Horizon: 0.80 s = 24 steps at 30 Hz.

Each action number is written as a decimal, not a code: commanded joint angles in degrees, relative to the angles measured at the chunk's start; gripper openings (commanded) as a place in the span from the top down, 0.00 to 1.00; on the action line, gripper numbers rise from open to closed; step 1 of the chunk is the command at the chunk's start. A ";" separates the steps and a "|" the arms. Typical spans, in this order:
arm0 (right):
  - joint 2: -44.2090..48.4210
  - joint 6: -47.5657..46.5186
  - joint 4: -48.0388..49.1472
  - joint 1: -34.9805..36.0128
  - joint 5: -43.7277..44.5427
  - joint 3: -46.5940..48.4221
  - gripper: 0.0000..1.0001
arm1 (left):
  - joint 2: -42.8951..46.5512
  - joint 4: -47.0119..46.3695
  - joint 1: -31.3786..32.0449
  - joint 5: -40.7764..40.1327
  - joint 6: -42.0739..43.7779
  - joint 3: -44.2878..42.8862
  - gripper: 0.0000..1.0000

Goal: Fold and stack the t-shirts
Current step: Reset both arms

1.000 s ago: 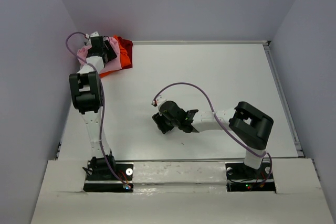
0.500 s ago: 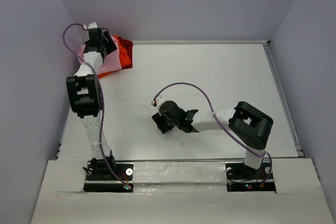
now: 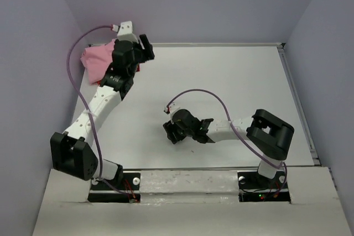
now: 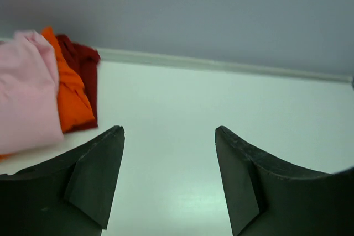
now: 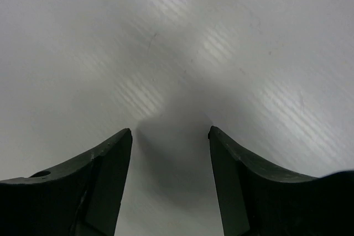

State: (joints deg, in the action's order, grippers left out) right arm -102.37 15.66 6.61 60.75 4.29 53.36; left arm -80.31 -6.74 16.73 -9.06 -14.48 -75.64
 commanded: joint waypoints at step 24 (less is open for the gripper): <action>35.04 5.18 -20.67 -27.35 16.10 -0.81 0.23 | 23.72 8.92 18.25 -4.81 4.36 23.10 0.24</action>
State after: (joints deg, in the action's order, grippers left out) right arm -68.18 20.88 -10.02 34.09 20.34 48.05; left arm -54.02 0.12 34.83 -13.74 -15.40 -46.85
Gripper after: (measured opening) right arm 0.767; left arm 0.760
